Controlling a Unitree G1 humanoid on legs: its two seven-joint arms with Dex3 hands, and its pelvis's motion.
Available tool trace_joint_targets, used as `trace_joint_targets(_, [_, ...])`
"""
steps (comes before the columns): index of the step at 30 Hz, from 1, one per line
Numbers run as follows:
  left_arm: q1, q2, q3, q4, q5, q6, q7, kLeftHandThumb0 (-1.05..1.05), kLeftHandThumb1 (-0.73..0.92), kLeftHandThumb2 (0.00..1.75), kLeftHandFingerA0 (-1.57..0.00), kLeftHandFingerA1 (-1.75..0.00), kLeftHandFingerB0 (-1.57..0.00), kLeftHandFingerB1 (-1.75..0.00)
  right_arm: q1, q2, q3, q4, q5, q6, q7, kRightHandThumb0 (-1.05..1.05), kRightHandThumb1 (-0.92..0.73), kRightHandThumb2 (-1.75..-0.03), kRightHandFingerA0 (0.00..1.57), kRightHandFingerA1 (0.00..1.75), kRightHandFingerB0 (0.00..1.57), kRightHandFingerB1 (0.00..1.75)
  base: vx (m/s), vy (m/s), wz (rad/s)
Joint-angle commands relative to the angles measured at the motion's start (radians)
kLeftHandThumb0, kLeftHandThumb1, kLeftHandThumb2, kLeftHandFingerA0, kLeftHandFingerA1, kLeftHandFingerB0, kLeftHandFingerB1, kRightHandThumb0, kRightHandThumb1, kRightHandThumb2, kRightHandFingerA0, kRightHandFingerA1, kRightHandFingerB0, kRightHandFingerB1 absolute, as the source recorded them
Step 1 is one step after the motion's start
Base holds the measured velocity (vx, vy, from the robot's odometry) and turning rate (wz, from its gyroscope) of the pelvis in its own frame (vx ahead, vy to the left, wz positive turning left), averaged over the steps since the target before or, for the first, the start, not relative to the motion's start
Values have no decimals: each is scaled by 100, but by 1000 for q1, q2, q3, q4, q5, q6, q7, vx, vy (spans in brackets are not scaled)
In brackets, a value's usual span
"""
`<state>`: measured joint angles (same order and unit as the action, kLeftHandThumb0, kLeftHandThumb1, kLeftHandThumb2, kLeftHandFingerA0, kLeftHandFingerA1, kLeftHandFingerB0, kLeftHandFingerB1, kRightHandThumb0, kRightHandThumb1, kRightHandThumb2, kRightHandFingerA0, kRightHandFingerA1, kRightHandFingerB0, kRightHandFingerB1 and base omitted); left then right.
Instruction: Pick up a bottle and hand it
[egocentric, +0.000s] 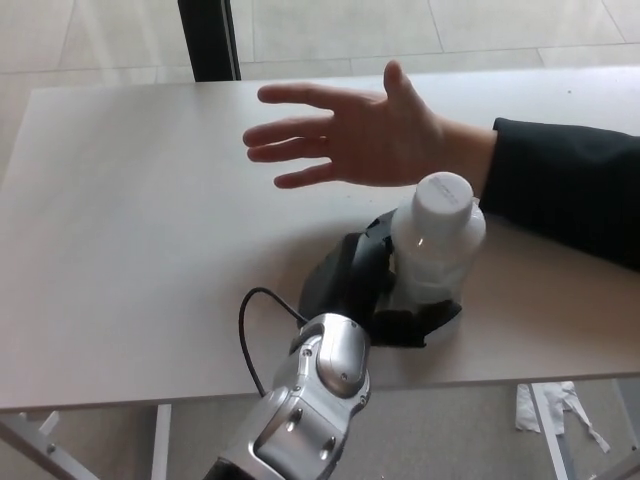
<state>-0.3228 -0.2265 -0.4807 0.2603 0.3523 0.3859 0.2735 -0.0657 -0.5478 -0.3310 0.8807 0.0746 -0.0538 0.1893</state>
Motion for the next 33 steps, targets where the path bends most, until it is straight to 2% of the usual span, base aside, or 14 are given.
trace_joint_targets(1, [71,-46,84,90,-6,-260,230,-29,91,68,-76,-175,-56,-175,-5,15,-29,-3,38,-15,-12,-65,-53,-58,95,132,45,49,0,0,0])
trace_joint_targets(3, [80,-42,93,78,-18,-277,212,-25,76,90,-78,-175,-58,-175,-1,12,-26,-4,33,-13,-15,-66,-54,-58,93,134,46,50,0,0,0])
trace_joint_targets(9, [48,18,128,-141,-56,-153,11,-21,70,96,-69,-175,-59,-166,-3,7,-20,2,27,-3,-17,-68,-52,-58,99,134,46,48,0,0,0])
trace_joint_targets(10, [-1,51,143,-165,-47,-139,-22,-18,61,113,-70,-175,-58,-173,-2,6,-14,-1,19,2,-24,-70,-52,-58,97,133,47,49,0,0,0])
trace_joint_targets(13, [-69,92,173,-181,-50,-131,-68,-12,45,135,-78,-175,-72,-165,2,3,-12,1,17,-6,-20,-68,-53,-58,92,135,47,48,0,0,0])
trace_joint_targets(21, [-271,186,238,-75,-66,-34,-181,-19,47,119,-84,-175,-71,-155,-2,-3,-1,-8,7,2,-21,-69,-54,-57,93,133,46,48,0,0,0])
trace_joint_targets(23, [-315,193,245,-23,-70,-3,-208,-19,54,101,-81,-175,-72,-147,-3,0,-5,-4,16,5,-14,-67,-53,-58,93,136,46,49,0,0,0])
trace_joint_targets(24, [-357,202,237,20,-59,28,-227,-16,62,80,-95,-173,-76,-113,-1,2,-3,-10,17,7,-11,-67,-54,-57,89,132,46,48,0,0,0])
trace_joint_targets(26, [-379,206,235,45,-56,41,-236,-16,62,80,-95,-173,-76,-113,0,3,-2,-14,17,9,-10,-67,-54,-57,89,132,46,48,0,0,0])
trace_joint_targets(27, [-433,221,199,96,-17,80,-256,-25,70,71,-78,-155,-63,-63,1,5,1,-18,16,10,-11,-67,-54,-58,86,129,45,47,0,0,0])
trace_joint_targets(28, [-444,230,184,116,-1,84,-257,-24,72,71,-79,-153,-61,-59,0,4,3,-16,13,11,-12,-67,-54,-58,80,115,45,46,0,0,0])
trace_joint_targets(29, [-464,235,181,148,-5,82,-262,-22,73,68,-79,-134,-59,-56,1,5,4,-20,15,8,-9,-68,-54,-58,80,114,45,47,0,0,0])
trace_joint_targets(32, [-513,243,175,239,-1,75,-247,-20,69,75,-79,-145,-65,-65,-3,11,-1,-36,24,24,-12,-68,-53,-57,88,109,46,47,0,0,0])
trace_joint_targets(33, [-527,244,176,272,-1,65,-240,-20,71,77,-80,-150,-65,-67,-3,14,-1,-39,25,21,-12,-66,-53,-57,90,117,47,48,0,0,0])
